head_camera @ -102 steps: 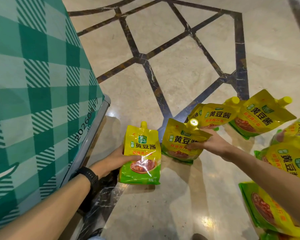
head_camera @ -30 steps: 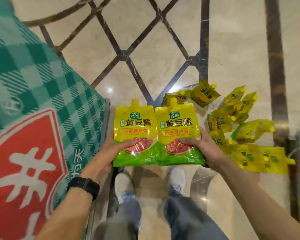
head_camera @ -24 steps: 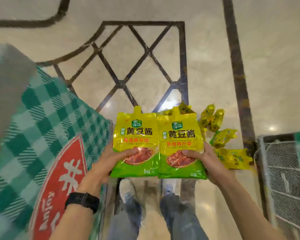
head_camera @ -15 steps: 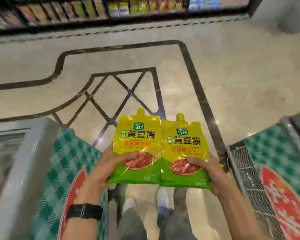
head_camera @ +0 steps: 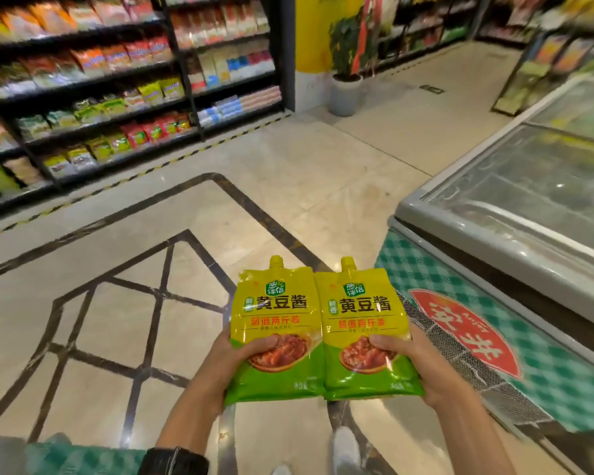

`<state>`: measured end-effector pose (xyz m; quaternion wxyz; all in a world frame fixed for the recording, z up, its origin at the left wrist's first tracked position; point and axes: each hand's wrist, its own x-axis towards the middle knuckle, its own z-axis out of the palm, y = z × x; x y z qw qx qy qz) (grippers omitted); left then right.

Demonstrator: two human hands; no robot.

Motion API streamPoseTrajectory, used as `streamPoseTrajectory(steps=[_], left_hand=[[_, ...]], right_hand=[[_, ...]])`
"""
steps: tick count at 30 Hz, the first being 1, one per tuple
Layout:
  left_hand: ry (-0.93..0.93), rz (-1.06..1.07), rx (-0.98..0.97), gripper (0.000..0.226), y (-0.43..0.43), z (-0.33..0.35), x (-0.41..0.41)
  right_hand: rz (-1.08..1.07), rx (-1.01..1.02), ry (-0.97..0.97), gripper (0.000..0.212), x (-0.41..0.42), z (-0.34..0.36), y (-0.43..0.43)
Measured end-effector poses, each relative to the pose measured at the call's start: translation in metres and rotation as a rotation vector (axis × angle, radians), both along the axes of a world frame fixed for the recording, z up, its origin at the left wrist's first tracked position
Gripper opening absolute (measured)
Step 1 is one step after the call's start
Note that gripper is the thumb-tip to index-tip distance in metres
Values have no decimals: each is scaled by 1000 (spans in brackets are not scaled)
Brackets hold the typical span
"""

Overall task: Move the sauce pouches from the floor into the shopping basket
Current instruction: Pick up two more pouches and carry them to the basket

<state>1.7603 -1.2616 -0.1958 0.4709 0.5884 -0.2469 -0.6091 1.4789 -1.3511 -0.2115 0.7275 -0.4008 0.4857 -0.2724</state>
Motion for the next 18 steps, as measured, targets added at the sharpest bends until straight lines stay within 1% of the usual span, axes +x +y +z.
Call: streamPoseTrajectory(steps=[2, 4, 6, 7, 10, 12, 14, 16, 18], left_hand=[[-2, -89, -12, 109, -9, 2, -12], [-6, -167, -24, 104, -19, 4, -27], [-11, -245, -44, 105, -30, 7, -48], [-10, -288, -46, 105, -36, 9, -60], [-6, -411, -34, 96, -49, 14, -105], [-9, -513, -28, 96, -55, 16, -141], [-14, -619, -35, 90, -56, 18, -184], [-5, -712, -39, 84, -51, 21, -231], [1, -798, -38, 86, -41, 21, -280]], right_hand=[[-89, -11, -9, 83, -19, 2, 15], [-182, -4, -23, 88, -39, 3, 32], [-282, -4, -20, 93, -62, 4, 49], [-334, -8, -24, 93, -76, 3, 58], [-481, -23, -45, 96, -119, 5, 86], [-574, -41, -57, 98, -149, 6, 108], [-664, -69, -59, 96, -183, 7, 135], [-755, -83, -70, 87, -218, 9, 165], [-844, -87, -87, 81, -254, 9, 198]])
